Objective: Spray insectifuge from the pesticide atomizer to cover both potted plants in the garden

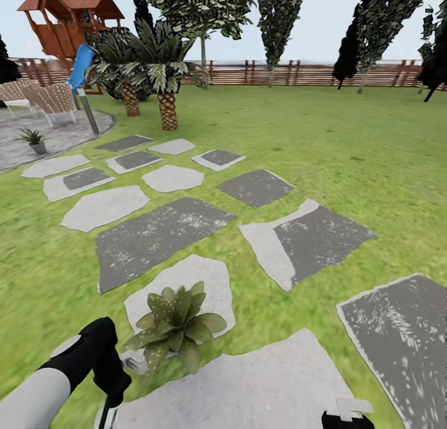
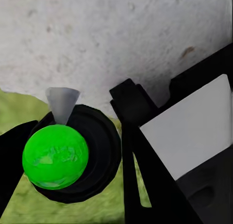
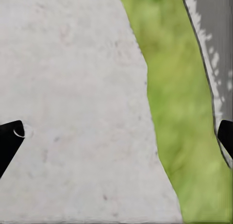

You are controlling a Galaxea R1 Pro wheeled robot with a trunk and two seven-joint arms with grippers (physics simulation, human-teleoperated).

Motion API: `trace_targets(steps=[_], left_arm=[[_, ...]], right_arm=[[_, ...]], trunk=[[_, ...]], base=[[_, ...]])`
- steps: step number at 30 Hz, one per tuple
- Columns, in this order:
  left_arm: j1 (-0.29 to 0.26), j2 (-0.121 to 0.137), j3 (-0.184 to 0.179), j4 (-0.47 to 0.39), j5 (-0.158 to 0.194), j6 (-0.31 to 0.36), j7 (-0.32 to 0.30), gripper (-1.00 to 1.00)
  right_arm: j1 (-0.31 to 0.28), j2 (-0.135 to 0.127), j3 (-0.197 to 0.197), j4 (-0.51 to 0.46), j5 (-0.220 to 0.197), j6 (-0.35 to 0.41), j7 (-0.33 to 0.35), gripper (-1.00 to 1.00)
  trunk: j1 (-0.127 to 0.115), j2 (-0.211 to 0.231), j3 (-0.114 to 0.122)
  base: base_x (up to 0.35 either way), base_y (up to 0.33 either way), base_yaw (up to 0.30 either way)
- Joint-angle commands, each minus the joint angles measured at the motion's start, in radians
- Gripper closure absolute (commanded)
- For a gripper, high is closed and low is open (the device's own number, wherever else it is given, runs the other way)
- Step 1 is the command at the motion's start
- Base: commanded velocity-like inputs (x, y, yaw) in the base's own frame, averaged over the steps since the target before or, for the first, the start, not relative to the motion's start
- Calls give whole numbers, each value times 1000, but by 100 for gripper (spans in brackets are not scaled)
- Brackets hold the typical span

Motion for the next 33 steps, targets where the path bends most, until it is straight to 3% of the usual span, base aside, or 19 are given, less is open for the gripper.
trace_targets(steps=[1,4,11,15,17,19,20,24,27,33], left_arm=[[-1,1,11,-2,-9,8,-10,100],[-1,1,32,-4,-9,8,-9,100],[-25,1,29,-9,-9,7,-38,100],[-164,2,20,-5,-30,8,-190,100],[-202,6,18,-2,-51,8,-247,100],[-250,4,17,1,-130,9,-307,100],[-259,2,17,2,-156,9,-307,100],[-290,-9,18,1,-331,9,-307,100],[-292,-10,17,3,-355,9,-307,100],[-286,-11,20,1,-362,9,-307,100]], right_arm=[[0,0,9,0,-10,-2,-2,-100],[0,0,9,0,-10,-2,-2,-100],[0,0,9,0,-10,-2,-2,-100],[0,0,8,0,-10,-2,-2,-100],[0,0,8,0,-10,-2,-2,-100],[0,-2,8,1,-9,-2,-2,-100],[0,-2,8,1,-9,-2,-2,-100],[0,-7,8,1,-8,-2,-3,-100],[0,-8,8,0,-9,-2,-3,-100],[0,-3,8,0,-11,-2,-3,-100]], trunk=[[-1,0,-1],[-1,0,-1],[-1,0,-1],[-1,0,-1],[-1,0,-1],[-1,0,-1],[-1,0,-1],[-1,0,-1],[-1,0,-1],[-1,0,-1]], base=[[-226,-200,185],[-178,-224,242],[-23,-185,274],[-1,-10,153],[0,-1,24],[0,0,6],[0,0,2],[0,0,0],[0,0,0],[0,-149,120]])
